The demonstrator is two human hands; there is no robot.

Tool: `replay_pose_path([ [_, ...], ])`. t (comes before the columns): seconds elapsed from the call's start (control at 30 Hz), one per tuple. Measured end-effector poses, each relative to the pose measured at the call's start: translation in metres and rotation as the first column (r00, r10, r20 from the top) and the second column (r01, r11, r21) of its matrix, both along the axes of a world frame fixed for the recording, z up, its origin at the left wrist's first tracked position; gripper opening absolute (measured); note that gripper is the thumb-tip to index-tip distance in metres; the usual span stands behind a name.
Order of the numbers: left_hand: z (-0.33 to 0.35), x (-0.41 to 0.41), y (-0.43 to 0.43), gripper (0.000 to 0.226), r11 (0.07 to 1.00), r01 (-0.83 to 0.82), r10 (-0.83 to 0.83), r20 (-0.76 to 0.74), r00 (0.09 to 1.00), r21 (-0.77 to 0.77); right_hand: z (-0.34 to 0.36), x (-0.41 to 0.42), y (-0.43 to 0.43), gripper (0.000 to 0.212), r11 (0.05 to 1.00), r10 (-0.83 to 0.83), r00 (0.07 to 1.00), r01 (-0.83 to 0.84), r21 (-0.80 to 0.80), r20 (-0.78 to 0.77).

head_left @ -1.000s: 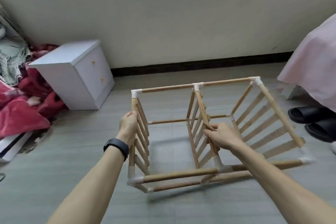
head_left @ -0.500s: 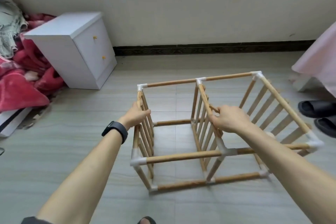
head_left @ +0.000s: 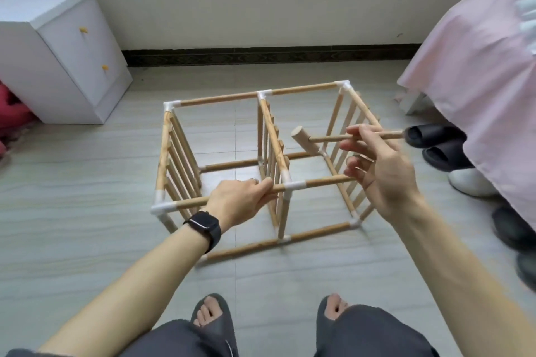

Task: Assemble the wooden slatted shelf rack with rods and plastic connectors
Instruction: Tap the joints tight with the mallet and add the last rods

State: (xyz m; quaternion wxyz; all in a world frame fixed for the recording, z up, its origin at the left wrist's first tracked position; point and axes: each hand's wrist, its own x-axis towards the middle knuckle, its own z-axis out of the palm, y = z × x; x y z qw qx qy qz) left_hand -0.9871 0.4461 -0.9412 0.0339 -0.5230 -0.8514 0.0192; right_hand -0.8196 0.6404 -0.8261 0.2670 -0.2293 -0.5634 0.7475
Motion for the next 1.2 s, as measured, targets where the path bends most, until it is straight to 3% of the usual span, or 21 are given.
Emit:
replay_pose_path([
  [0.07,0.000,-0.014,0.001,0.044,0.999,-0.042,0.042,0.000,0.999,0.006,-0.015,0.015,-0.002,0.041,0.952,0.186,0.981,-0.194,-0.236,-0.053],
  [0.13,0.002,-0.023,0.005,0.040,0.995,-0.096,0.096,0.013,0.995,0.003,-0.032,0.022,-0.007,0.044,0.929,0.262,0.965,-0.253,-0.269,-0.003],
  [0.2,0.002,-0.029,0.008,0.042,0.989,-0.144,0.144,-0.005,0.990,0.012,-0.053,0.024,-0.014,0.028,0.978,0.196,0.971,-0.183,-0.100,0.140],
  [0.27,0.000,-0.029,0.008,0.042,0.987,-0.159,0.160,-0.023,0.987,0.038,-0.071,0.027,-0.021,0.017,0.942,0.064,0.938,-0.170,0.289,0.342],
  [0.33,-0.003,-0.026,0.007,0.042,0.986,-0.157,0.159,-0.043,0.986,0.048,-0.089,0.034,-0.024,0.009,0.741,-0.071,0.896,-0.247,0.625,0.438],
  [0.37,-0.003,-0.024,0.007,0.044,0.985,-0.166,0.168,-0.051,0.984,0.047,-0.094,0.037,-0.026,0.019,0.636,-0.115,0.884,-0.284,0.717,0.453],
  [0.53,-0.003,-0.017,0.010,0.043,0.967,-0.254,0.254,-0.001,0.967,0.028,-0.090,0.026,-0.030,0.030,0.370,-0.250,0.893,-0.268,0.890,0.373],
  [0.67,-0.001,-0.018,0.009,0.043,0.963,-0.271,0.270,0.024,0.962,0.004,-0.082,0.017,-0.028,0.031,0.250,-0.296,0.827,-0.416,0.874,0.478],
  [0.83,0.000,-0.019,0.011,0.044,0.963,-0.269,0.268,0.034,0.963,-0.001,-0.064,0.005,-0.018,0.031,0.227,-0.307,0.741,-0.553,0.802,0.598],
  [0.9,-0.001,-0.019,0.010,0.043,0.964,-0.266,0.265,0.033,0.964,0.004,-0.055,0.001,-0.013,0.032,0.233,-0.279,0.747,-0.557,0.797,0.604],
  [0.97,-0.002,-0.020,0.011,0.043,0.965,-0.262,0.262,0.034,0.965,0.002,-0.047,-0.002,-0.010,0.031,0.277,-0.223,0.839,-0.433,0.858,0.496],
  [1.07,-0.005,-0.022,0.010,0.044,0.968,-0.250,0.249,0.027,0.968,0.010,-0.045,0.002,-0.016,0.025,0.345,-0.172,0.968,-0.114,0.932,0.182],
  [1.1,-0.005,-0.022,0.010,0.044,0.968,-0.249,0.249,0.025,0.968,0.009,-0.048,0.003,-0.018,0.024,0.336,-0.160,0.965,-0.146,0.931,0.209],
  [1.17,-0.006,-0.023,0.010,0.046,0.968,-0.251,0.250,0.026,0.968,0.002,-0.054,0.003,-0.020,0.027,0.241,-0.177,0.842,-0.465,0.852,0.510],
  [1.2,-0.007,-0.024,0.010,0.046,0.968,-0.249,0.249,0.026,0.968,0.002,-0.054,0.002,-0.016,0.029,0.234,-0.196,0.792,-0.535,0.812,0.578],
])
